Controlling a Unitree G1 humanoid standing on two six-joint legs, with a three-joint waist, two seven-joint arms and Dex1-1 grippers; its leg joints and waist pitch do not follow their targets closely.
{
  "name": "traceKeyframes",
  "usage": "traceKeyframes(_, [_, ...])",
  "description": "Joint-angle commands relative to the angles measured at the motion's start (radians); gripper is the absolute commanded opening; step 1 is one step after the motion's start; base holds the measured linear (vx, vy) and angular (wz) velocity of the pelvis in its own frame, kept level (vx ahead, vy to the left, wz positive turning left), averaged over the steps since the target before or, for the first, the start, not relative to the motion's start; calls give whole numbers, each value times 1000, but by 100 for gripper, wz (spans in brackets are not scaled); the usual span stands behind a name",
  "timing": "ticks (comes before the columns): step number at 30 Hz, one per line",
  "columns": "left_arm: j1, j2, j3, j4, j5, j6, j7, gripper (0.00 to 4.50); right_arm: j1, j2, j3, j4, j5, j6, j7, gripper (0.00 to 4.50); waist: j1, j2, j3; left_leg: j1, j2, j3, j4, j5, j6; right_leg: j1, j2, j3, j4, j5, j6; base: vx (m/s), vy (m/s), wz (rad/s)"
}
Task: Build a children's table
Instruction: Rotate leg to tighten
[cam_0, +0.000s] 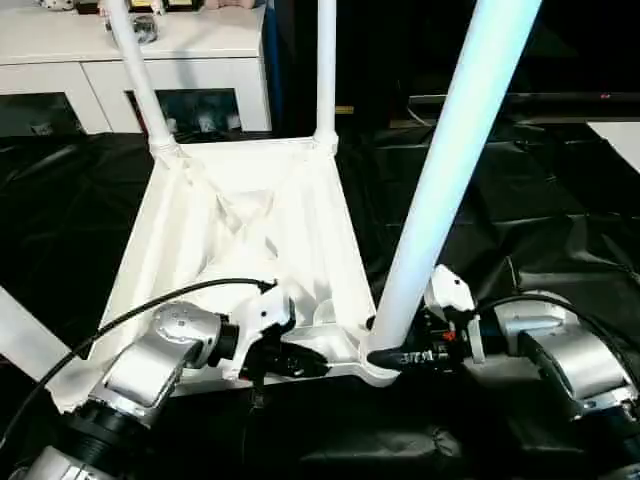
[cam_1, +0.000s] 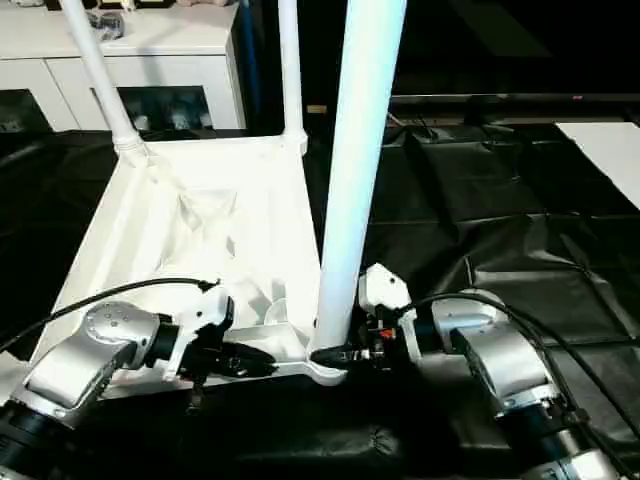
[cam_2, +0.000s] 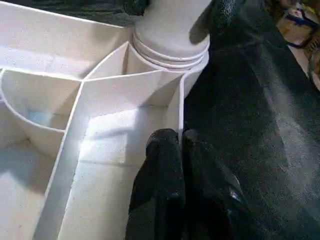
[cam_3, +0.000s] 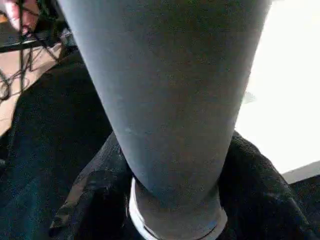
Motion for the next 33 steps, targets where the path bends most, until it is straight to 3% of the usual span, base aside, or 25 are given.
traceKeyframes(1, [-21,-70,17,4,15,-3,122,0,28,59,27,6,5,40,-81,204,-3,-10,-46,9,52,-14,-75,-217,40,36,-76,49,-77,-303,-208,0,0,0])
traceKeyframes(2, [-21,-70,17,4,15,-3,122,0,28,59,27,6,5,40,-81,204,-3,-10,-46,9,52,-14,-75,-217,40,36,-76,49,-77,-303,-208,0,0,0])
traceKeyframes(5, [-36,-127,17,19,48,24,222,0,27,158,9,74,-63,35,-282,201,-14,-11,-40,9,48,-17,-78,-266,19,32,-79,47,-90,-436,-162,0,0,0])
traceKeyframes(9, [-58,-198,21,48,83,52,343,0,2,271,-15,163,-121,70,-508,198,-44,-11,-33,2,37,-32,-82,-341,-17,31,-82,31,-110,-630,-72,-27,0,-7])
traceKeyframes(12, [-73,-250,28,64,102,62,423,0,-28,373,-54,215,-134,108,-668,196,-68,-10,-31,11,30,-40,-79,-411,-20,19,-80,16,-128,-698,-33,0,0,0])
traceKeyframes(14, [-76,-263,28,67,109,63,440,0,-40,406,-68,233,-137,122,-719,196,-82,-3,-32,12,31,-47,-81,-450,-23,20,-81,5,-133,-696,-29,0,0,0])
traceKeyframes(15, [-77,-282,24,65,117,65,453,0,-71,463,-93,276,-150,146,-811,196,-91,4,-35,10,34,-54,-85,-468,-24,26,-84,0,-132,-653,-38,0,0,0])
traceKeyframes(16, [-77,-286,14,61,123,61,450,0,-96,492,-92,306,-165,131,-849,196,-109,14,-30,-3,42,-69,-102,-543,-34,41,-81,-17,-126,-592,-44,0,0,0])
traceKeyframes(18, [-77,-286,9,59,124,62,445,0,-104,497,-81,314,-174,100,-848,196,-120,17,-28,6,45,-75,-106,-615,-42,39,-81,-26,-132,-577,-40,0,0,0])
traceKeyframes(19, [-74,-284,7,55,122,62,441,0,-107,504,-80,318,-168,73,-839,252,-126,16,-26,16,44,-77,-105,-657,-45,37,-83,-31,-137,-568,-43,0,0,0])
traceKeyframes(20, [-73,-282,6,53,121,61,436,0,-107,506,-84,315,-160,73,-832,265,-126,18,-24,23,44,-76,-105,-675,-44,34,-84,-33,-140,-568,-46,0,0,0])
traceKeyframes(21, [-68,-266,4,42,114,55,412,0,-106,509,-100,293,-119,80,-788,265,-131,11,-24,21,39,-74,-100,-655,-34,35,-92,-35,-145,-584,-46,0,0,0])
traceKeyframes(24, [-64,-248,2,35,104,40,384,0,-102,494,-98,269,-114,88,-753,301,-127,6,-26,20,35,-69,-94,-593,-21,30,-101,-27,-147,-604,-50,0,0,0])
traceKeyframes(25, [-60,-237,1,30,101,36,364,0,-99,479,-89,255,-120,83,-727,309,-125,8,-28,11,38,-68,-95,-555,-14,36,-105,-21,-140,-579,-62,0,0,0])
traceKeyframes(28, [-51,-197,0,15,87,26,302,0,-87,415,-58,207,-118,66,-626,332,-108,8,-36,0,47,-60,-99,-455,-1,42,-101,-2,-117,-411,-123,17,-2,2])
traceKeyframes(30, [-47,-169,2,9,73,16,257,0,-74,354,-34,164,-104,47,-531,332,-92,5,-39,3,48,-47,-96,-397,18,43,-97,5,-106,-328,-157,58,-10,8])
traceKeyframes(31, [-46,-158,3,7,68,16,238,0,-67,326,-28,143,-93,40,-484,332,-87,10,-42,7,49,-42,-94,-375,26,40,-96,8,-102,-306,-169,68,-28,12])
traceKeyframes(32, [-46,-148,3,5,66,12,222,0,-61,303,-24,125,-83,33,-444,332,-75,-3,-46,3,45,-28,-86,-304,50,40,-92,19,-93,-249,-199,68,-28,12])
traceKeyframes(33, [-45,-141,3,4,62,8,210,0,-57,287,-22,112,-76,32,-418,332,-69,-3,-48,4,45,-25,-83,-279,58,37,-93,23,-89,-240,-207,66,-41,13])
